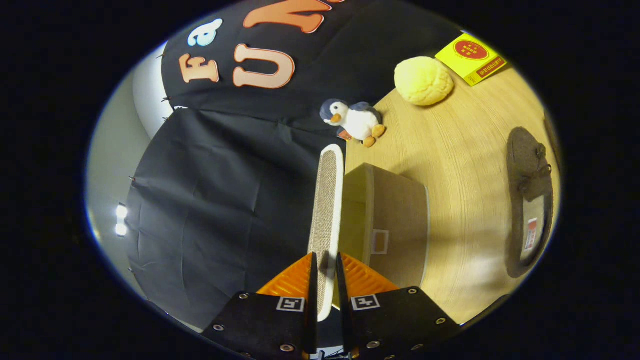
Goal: Open the storage box then place both shoes into the box .Put the left shoe in first, then the right shoe, with the right side of both shoes facing outward in a uniform manner.
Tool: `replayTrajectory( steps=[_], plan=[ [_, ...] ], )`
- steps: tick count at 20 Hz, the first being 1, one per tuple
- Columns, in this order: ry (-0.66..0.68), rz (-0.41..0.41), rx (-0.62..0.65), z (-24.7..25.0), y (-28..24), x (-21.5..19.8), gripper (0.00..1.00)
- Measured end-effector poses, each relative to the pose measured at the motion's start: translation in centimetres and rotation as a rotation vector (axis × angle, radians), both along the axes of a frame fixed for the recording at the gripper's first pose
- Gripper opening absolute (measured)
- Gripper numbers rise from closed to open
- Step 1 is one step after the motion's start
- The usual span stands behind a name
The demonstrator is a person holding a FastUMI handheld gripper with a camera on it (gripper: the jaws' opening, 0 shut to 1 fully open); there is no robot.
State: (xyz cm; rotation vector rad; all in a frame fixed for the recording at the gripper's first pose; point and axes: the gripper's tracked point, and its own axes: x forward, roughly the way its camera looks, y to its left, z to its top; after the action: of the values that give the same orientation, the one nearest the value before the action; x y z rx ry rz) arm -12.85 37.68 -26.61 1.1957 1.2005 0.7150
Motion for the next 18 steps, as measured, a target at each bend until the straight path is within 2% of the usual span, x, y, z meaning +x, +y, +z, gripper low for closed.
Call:
replayTrajectory(
  steps=[5, 6, 7, 8, 13, 18],
  plan=[
    [-0.013, -0.062, 0.045, 3.6, 1.6, 1.7, 0.20],
    [-0.029, -0.071, 0.037, 4.2, 2.0, 2.2, 0.16],
    [-0.051, -0.065, 0.024, 4.7, 2.6, 2.5, 0.08],
    [-0.068, -0.054, 0.005, 4.7, 3.2, 2.5, 0.08],
    [-0.093, -0.042, 0.036, 8.3, 5.9, 3.0, 0.07],
    [-0.174, -0.004, 0.032, 12.3, 10.7, 4.1, 0.09]
  ],
)
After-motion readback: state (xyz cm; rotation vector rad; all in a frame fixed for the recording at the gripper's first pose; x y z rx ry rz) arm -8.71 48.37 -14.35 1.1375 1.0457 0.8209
